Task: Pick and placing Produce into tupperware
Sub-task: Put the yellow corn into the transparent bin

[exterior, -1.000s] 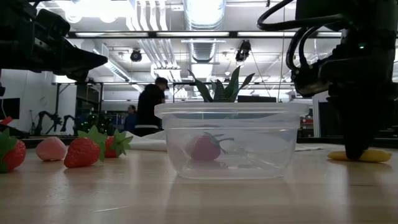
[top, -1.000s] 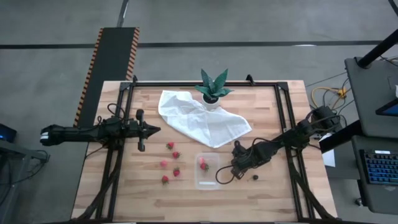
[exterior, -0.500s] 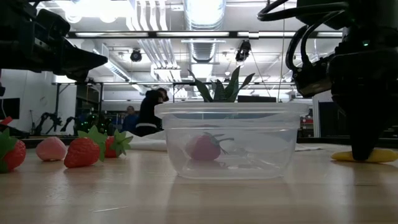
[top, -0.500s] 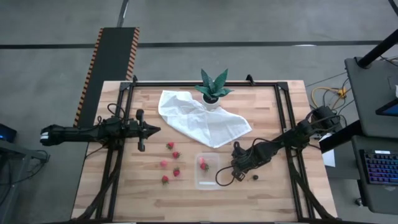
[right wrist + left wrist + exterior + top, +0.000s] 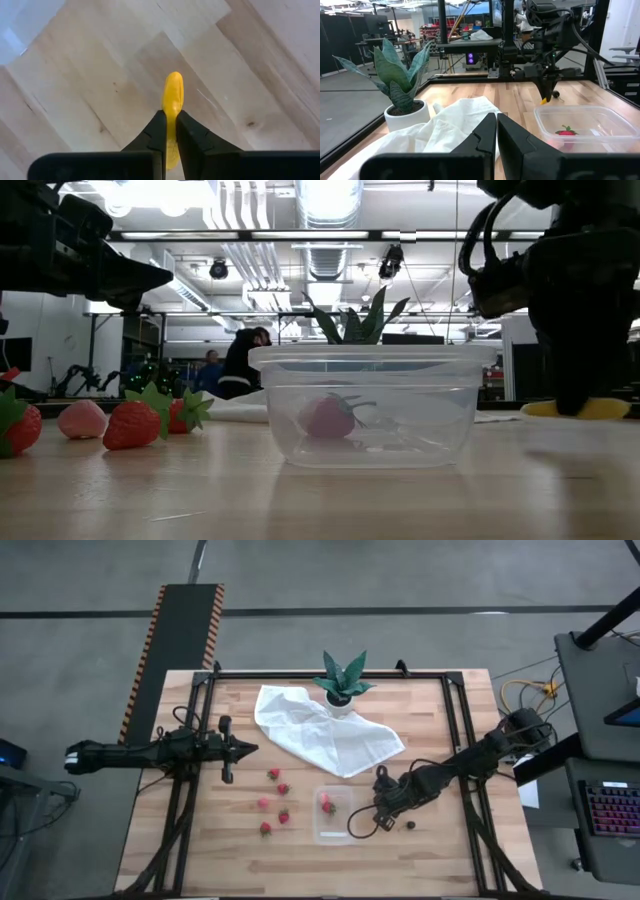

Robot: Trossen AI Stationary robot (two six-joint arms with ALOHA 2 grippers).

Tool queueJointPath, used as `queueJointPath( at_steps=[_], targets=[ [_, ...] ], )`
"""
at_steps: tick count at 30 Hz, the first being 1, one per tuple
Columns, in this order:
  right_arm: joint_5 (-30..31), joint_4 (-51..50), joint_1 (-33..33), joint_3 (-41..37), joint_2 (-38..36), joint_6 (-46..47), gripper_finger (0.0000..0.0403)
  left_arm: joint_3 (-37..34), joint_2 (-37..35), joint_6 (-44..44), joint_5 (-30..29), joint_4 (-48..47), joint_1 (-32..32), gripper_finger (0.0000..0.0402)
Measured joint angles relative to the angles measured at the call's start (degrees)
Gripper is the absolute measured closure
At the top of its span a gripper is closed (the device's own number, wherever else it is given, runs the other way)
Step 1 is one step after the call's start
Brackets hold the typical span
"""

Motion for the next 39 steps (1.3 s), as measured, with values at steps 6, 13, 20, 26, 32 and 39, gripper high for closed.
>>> queueJointPath(
  at_steps=[6, 13, 20, 26, 32, 39],
  targets=[
    [1.65, -0.24, -0.06, 2.25, 0.0, -2.79, 0.0381, 0.0, -0.02, 0.0, 0.01, 0.0, 0.0, 0.0402],
    [4.67, -2.74, -1.41, 6.62, -0.04, -9.18, 0.0381, 0.0, -0.02, 0.0, 0.01, 0.0, -0.02, 0.0402],
    [6.29, -4.19, -3.22, 10.97, -0.08, -15.71, 0.0381, 0.0, -0.02, 0.0, 0.02, 0.0, -0.01, 0.0402],
    [7.93, -4.17, -4.35, 15.15, -0.04, -22.45, 0.0381, 0.0, -0.02, 0.0, 0.02, 0.0, -0.02, 0.0402],
    [9.53, -2.57, -5.33, 18.37, 0.0, -29.18, 0.0381, 0.0, -0.02, 0.0, 0.01, 0.01, -0.02, 0.0402],
    [8.61, 3.54, -7.27, 18.0, 0.02, -34.58, 0.0381, 0.0, -0.02, 0.0, 0.0, 0.0, 0.0, 0.0402]
  ],
)
